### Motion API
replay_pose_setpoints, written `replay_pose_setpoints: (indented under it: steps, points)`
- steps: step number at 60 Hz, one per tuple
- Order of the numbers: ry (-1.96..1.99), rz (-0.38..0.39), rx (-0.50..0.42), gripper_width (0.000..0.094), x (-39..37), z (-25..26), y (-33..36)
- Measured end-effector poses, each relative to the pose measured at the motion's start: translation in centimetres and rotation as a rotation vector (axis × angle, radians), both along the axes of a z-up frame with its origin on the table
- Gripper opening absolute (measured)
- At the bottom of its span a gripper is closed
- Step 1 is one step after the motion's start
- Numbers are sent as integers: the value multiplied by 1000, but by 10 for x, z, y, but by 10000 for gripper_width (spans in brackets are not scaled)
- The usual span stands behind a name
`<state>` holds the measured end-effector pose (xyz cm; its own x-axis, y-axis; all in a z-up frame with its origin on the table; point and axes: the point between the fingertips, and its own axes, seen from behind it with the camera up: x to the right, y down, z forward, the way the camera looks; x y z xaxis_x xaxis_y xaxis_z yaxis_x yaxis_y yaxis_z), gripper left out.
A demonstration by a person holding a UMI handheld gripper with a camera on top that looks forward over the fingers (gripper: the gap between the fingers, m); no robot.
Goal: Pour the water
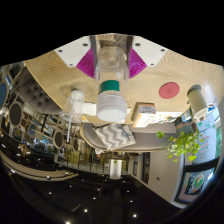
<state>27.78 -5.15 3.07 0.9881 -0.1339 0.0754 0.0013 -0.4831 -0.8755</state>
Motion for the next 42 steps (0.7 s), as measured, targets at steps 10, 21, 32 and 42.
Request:
replay_pose_setpoints:
  steps: [10, 21, 32, 42]
  points:
    - [-158, -30, -16, 411, 5, 25, 9]
    - [-497, -16, -9, 411, -22, 101, 38]
    - [-940, 92, 10, 412, -106, 163, 87]
    - [-1322, 257, 3, 408, -197, 169, 125]
